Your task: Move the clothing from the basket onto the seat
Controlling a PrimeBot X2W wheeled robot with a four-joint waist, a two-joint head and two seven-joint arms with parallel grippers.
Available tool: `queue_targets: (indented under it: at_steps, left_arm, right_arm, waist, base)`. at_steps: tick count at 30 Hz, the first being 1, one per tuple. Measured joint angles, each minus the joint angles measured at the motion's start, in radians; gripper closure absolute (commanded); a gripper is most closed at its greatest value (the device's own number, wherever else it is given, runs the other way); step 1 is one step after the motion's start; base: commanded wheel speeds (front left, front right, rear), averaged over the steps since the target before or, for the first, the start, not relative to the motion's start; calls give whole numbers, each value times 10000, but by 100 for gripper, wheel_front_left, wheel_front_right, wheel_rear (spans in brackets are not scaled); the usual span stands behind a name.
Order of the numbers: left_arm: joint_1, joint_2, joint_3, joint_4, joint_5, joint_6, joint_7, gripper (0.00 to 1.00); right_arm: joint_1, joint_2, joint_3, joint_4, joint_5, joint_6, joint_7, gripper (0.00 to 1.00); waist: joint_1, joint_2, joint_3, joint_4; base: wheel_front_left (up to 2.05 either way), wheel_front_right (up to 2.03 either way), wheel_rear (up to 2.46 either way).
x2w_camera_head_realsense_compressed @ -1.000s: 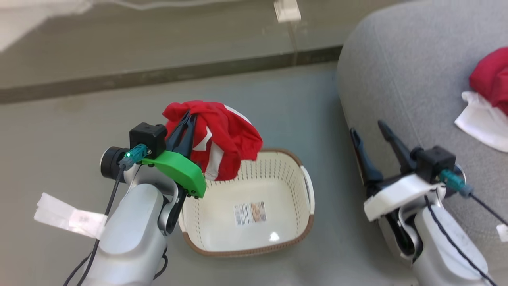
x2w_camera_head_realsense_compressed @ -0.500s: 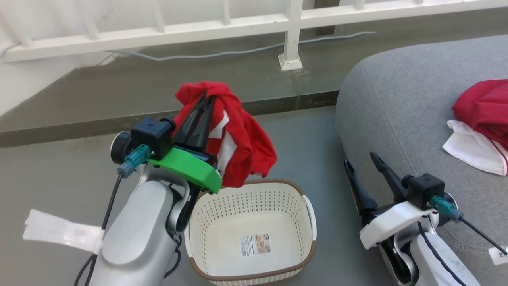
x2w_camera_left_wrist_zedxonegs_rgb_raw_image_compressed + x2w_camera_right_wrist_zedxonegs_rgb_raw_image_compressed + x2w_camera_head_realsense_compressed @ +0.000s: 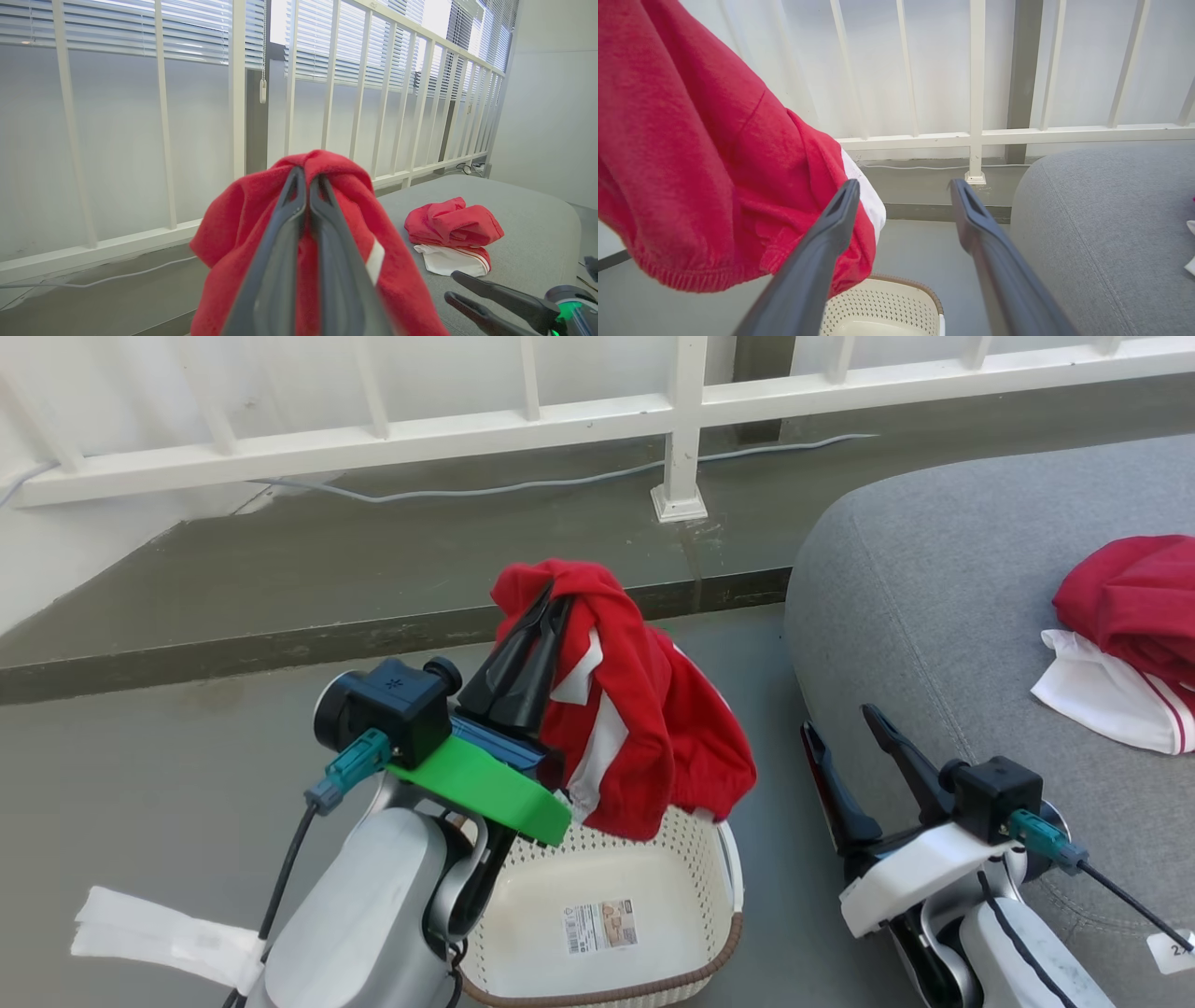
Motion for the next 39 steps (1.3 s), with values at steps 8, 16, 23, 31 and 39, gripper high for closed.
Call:
queue_targets:
  at_steps: [8,16,23,31,39]
  left_arm:
    - [288,27,-8,-523,15,205,226,100]
    - [484,121,-23,-1049,73,401,453,100]
    - [538,186,-54,-1534,150,518,591,100]
    - [728,261,-136,-1860,153,577,717,100]
    - [738,326,-316,-2222,165,600,805,100]
  right_arm:
    - [162,10,54,-217,31,-31,90,0]
    - [165,35,161,-796,31,-29,117,0]
    - [61,125,568,-2196,244,67,100,0]
    - [-492,291,1647,-3862,546,284,90,0]
    - [-493,290,2807,-4119,700,326,790,0]
  waist:
    - [0,0,10,-39]
    - [1,0,24,-77]
    - [0,0,30,-63]
    - [0,0,26,-21]
    - [0,0,47,50]
  base:
    - [0,0,0]
    - [0,0,0]
    - [0,0,0]
    - [0,0,0]
    - [0,0,0]
